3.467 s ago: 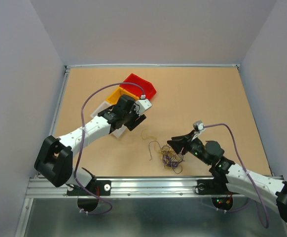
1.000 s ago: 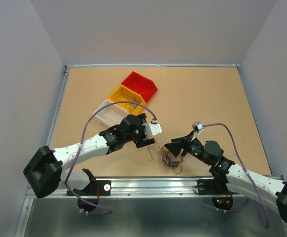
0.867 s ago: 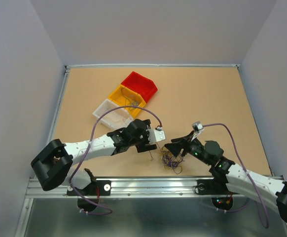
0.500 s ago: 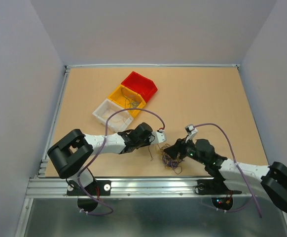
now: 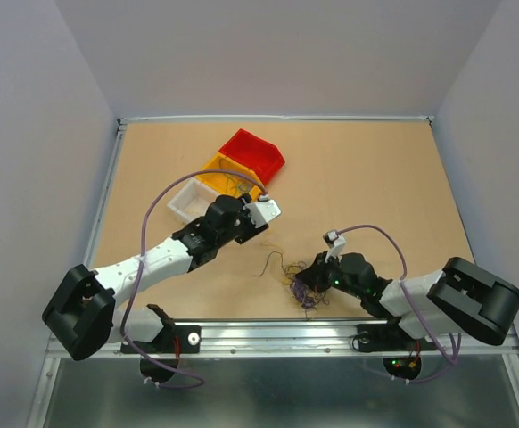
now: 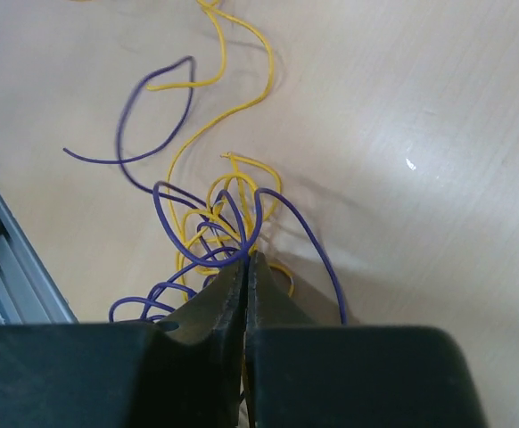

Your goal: Untangle the cables

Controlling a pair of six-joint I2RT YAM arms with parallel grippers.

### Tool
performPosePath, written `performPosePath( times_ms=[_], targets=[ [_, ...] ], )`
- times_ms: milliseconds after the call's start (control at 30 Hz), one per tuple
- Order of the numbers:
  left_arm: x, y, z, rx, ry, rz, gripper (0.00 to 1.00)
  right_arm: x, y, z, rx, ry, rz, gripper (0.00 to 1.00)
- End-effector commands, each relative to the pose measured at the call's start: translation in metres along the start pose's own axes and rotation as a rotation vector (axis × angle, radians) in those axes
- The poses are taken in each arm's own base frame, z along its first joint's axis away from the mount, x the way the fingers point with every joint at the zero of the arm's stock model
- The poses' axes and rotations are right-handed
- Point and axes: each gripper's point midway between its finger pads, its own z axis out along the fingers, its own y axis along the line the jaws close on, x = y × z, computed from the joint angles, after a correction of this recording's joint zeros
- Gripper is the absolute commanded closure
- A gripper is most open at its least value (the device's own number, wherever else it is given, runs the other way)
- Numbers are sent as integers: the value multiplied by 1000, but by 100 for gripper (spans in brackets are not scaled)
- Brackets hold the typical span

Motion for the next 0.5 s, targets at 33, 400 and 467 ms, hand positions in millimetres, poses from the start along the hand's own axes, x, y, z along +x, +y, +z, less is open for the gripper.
performPosePath(
  times_ms=[33, 400, 467],
  targets=[
    [-13, -20, -1, 112, -86, 47, 14, -6, 7, -13, -38, -53, -16, 99],
    [-18, -41, 7, 133, -165, 250, 9, -11, 13, -20, -43, -46, -42, 99],
    [-25, -41, 21, 145, -133, 200, 9, -12, 14, -21, -46, -48, -43, 99]
  ],
)
